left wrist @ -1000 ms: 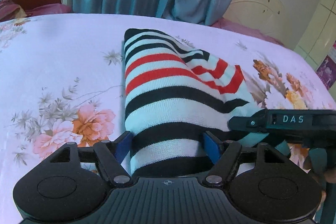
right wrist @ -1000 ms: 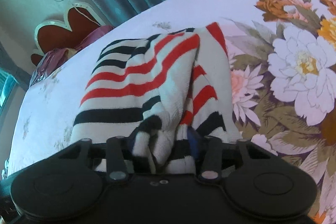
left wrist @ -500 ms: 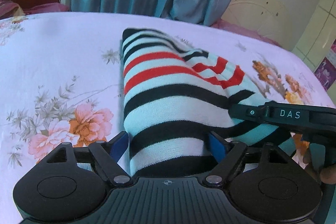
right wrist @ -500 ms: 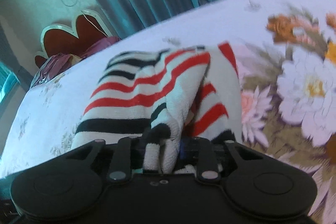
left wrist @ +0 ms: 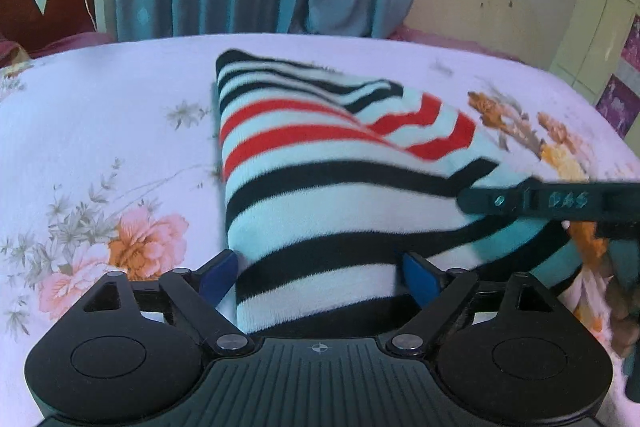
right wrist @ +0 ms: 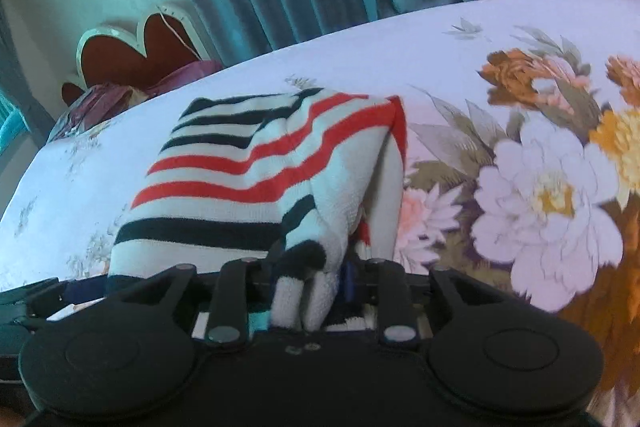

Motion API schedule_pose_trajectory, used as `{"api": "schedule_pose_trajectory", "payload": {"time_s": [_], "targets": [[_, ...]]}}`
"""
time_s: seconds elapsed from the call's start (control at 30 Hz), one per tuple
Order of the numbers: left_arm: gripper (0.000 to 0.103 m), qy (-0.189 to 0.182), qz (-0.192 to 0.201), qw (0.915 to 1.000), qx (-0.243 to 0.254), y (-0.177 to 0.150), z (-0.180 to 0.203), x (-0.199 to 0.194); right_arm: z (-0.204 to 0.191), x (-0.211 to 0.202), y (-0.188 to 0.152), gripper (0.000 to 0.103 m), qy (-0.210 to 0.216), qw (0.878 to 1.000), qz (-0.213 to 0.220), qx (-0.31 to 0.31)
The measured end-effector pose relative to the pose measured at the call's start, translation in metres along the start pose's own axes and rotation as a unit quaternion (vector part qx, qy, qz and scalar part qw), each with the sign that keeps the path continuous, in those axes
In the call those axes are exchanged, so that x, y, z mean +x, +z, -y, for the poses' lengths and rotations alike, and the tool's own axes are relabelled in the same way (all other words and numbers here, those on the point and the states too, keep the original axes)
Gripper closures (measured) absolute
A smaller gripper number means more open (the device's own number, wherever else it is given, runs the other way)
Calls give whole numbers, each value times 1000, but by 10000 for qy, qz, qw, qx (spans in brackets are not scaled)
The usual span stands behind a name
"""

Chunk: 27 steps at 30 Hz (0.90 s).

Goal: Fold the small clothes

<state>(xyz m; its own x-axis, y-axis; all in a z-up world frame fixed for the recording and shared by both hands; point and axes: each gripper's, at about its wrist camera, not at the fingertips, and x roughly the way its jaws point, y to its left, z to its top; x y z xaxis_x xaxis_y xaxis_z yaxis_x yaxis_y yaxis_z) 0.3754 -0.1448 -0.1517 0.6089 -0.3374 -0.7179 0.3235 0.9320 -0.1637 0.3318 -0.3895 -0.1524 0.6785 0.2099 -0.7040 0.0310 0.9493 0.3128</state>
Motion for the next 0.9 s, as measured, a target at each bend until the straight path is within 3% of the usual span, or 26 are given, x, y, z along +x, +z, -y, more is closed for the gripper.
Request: {"api": "schedule_pose_trajectory", "payload": {"time_s": [0.1, 0.17, 0.27, 0.4, 0.47, 0.57, 0.7, 0.8, 0.9], "targets": [[16, -145, -132, 9992, -347, 2, -8, 1, 1, -11, 2, 69, 77, 9998, -38, 194], [16, -158, -129, 9993, -318, 2, -9, 1, 5, -24, -2, 56, 256, 9986, -47, 467], [16, -159, -114, 9995, -242, 0, -7, 2, 5, -40, -15, 65, 219, 9989, -163, 378], [16, -161, -111, 9996, -218, -1, -6, 2, 4, -53, -32, 69, 213, 9986, -299, 369], [16, -149, -115, 9997, -182, -1, -4, 3, 1, -52, -37, 85, 89, 9991, -349, 235], [16, -139, -114, 9998, -129, 0, -1, 3, -6, -52, -40, 91, -104, 9995, -288, 16], [15, -253, -87, 9995, -138, 2, 4, -2, -9, -69, -37, 92, -434, 9989, -20, -185], [14, -137, -161, 9996, 207, -4, 10, 3, 7, -51, -46, 91, -526, 9976, -445, 93], [14, -234, -244, 9994, -24, -3, 2, 2, 7, -50, -42, 81, -455, 9977, -475, 176]]}}
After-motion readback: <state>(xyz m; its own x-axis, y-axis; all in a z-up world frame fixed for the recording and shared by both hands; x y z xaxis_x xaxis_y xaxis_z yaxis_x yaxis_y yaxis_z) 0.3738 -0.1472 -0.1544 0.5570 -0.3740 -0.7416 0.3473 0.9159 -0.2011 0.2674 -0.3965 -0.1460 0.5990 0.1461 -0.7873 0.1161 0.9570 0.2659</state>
